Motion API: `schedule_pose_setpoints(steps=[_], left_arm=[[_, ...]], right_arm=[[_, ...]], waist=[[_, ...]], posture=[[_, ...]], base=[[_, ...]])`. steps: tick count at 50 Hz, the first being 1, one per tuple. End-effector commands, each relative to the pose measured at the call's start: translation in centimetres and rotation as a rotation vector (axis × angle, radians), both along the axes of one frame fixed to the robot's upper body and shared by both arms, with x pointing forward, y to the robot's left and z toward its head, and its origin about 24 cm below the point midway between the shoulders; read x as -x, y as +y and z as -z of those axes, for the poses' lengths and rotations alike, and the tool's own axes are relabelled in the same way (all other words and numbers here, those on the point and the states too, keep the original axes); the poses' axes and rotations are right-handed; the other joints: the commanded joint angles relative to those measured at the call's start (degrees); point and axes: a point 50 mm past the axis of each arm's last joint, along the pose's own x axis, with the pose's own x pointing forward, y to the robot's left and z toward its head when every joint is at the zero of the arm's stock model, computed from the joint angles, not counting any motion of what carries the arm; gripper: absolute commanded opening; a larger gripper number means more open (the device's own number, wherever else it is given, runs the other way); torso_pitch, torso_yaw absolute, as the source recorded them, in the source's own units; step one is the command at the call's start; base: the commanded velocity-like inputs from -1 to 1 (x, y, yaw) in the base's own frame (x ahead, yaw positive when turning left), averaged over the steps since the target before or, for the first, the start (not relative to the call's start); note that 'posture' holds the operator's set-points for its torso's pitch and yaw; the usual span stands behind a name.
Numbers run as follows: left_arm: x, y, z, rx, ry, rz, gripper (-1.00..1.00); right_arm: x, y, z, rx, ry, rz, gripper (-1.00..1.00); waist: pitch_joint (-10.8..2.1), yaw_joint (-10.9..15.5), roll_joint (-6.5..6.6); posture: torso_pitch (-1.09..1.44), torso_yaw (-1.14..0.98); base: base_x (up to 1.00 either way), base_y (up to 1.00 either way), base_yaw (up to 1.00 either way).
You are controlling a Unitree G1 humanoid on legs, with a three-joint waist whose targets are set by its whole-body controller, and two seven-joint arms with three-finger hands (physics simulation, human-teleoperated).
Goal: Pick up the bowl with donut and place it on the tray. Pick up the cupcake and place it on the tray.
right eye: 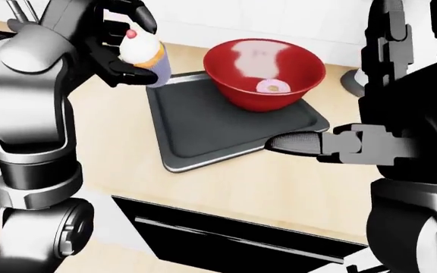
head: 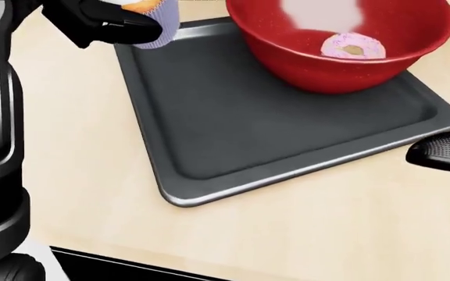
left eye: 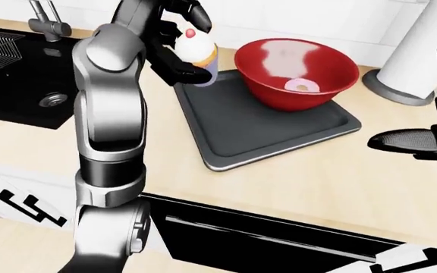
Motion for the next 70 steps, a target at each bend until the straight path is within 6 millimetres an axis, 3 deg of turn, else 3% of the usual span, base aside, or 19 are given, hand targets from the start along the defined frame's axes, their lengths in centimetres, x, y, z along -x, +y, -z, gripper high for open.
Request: schedule_pose_setpoints(steps=[1,23,36,43,44,47,61,65,70], left_arm=[[0.8,-0.6,-1.7,-0.01,-0.089,0.018,-1.0],[0.2,-3.6,1.5,-0.041,-0.024,0.097,-1.0],[-0.2,-4.1,2.9,-0.047,0.0,0.107,-1.0],[-0.7,-4.1,3.2,-0.045,0.006,0.103,-1.0],[-1.5,-4.3,4.8,-0.053,0.033,0.097,-1.0],[-1.6,-4.5,5.3,-0.059,0.04,0.102,-1.0],[-1.8,-4.7,6.1,-0.077,0.052,0.105,-1.0],[-1.9,-4.6,6.4,-0.08,0.056,0.102,-0.79],[-1.9,-4.6,6.8,-0.085,0.06,0.102,-0.76]], right_arm=[[0.5,-0.1,-0.7,-0.006,-0.054,0.007,1.0],[0.5,-0.1,-0.7,-0.014,-0.054,0.007,1.0],[0.3,0.1,-0.4,-0.014,-0.049,0.0,1.0],[-0.1,0.4,0.9,-0.018,-0.027,-0.011,1.0],[-0.1,0.3,1.0,-0.019,-0.026,-0.011,1.0],[-0.1,0.3,1.1,-0.02,-0.026,-0.01,1.0],[-0.1,0.3,1.0,-0.022,-0.026,-0.009,1.0],[-0.2,0.3,1.1,-0.022,-0.027,-0.009,1.0],[-0.2,0.3,1.1,-0.022,-0.027,-0.009,1.0]], waist=[[-1.42,-0.09,-0.02],[-1.0,0.62,-0.93],[-1.29,0.86,-1.21],[-1.59,0.73,-1.12],[-1.67,0.69,-1.07],[-1.91,0.63,-0.83],[-2.41,0.11,-0.43],[-2.53,0.05,-0.36],[-2.62,0.04,-0.34]], posture=[[0.0,0.0],[0.0,0.0],[0.0,0.0],[0.0,0.0],[0.0,0.0],[0.0,0.0],[0.0,0.0],[0.0,0.0],[0.0,0.0]], base=[[0.0,0.0,0.0],[0.0,0.0,0.0],[0.0,0.0,0.0],[0.0,0.0,0.0],[0.0,0.0,0.0],[0.0,0.0,0.0],[0.0,0.0,0.0],[0.0,0.0,0.0],[0.0,0.0,0.0]])
